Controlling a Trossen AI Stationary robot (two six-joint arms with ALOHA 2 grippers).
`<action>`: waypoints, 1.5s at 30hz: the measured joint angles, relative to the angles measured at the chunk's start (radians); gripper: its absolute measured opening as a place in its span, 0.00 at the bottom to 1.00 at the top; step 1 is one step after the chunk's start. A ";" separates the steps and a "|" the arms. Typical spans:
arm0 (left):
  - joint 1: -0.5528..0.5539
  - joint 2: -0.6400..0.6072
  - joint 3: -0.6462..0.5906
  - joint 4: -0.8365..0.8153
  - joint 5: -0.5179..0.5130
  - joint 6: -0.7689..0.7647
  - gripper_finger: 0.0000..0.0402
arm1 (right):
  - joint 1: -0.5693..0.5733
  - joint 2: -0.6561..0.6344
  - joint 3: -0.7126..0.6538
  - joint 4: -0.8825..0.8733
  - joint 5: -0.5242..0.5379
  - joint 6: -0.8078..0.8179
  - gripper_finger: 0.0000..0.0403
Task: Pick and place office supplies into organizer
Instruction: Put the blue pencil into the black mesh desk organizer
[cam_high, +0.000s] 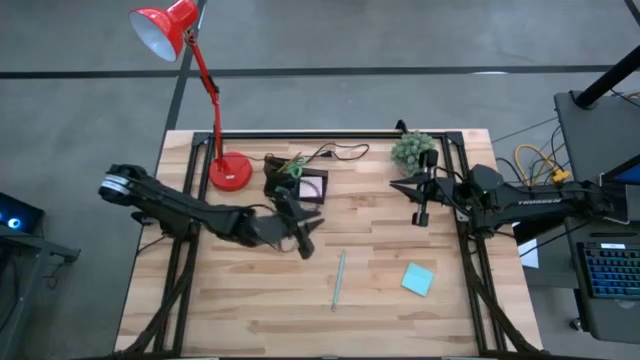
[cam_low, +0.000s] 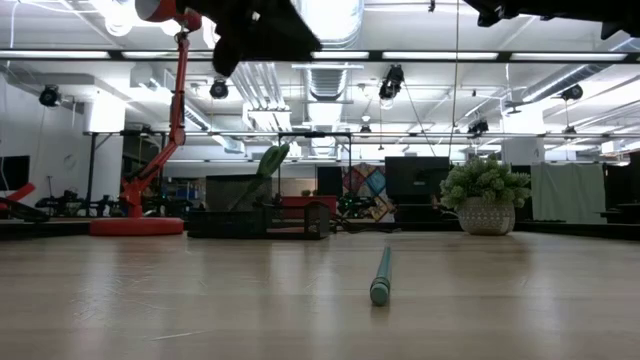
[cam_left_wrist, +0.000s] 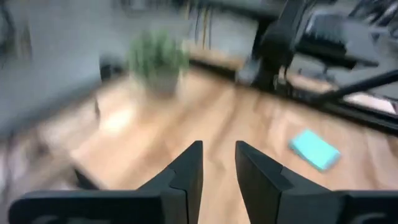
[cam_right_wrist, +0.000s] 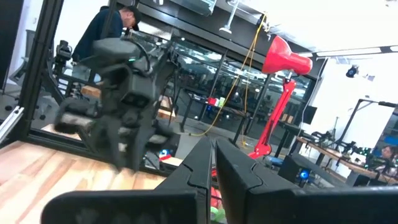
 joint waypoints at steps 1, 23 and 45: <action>-0.008 0.024 0.049 -0.111 0.000 -0.104 0.20 | 0.000 0.000 0.002 0.000 0.000 -0.003 0.03; -0.086 0.494 0.623 -0.769 0.332 -0.715 0.06 | 0.000 -0.005 0.010 -0.034 0.000 0.012 0.03; -0.067 0.564 0.631 -0.726 0.405 -0.896 0.19 | 0.000 -0.008 0.010 -0.034 0.000 0.012 0.03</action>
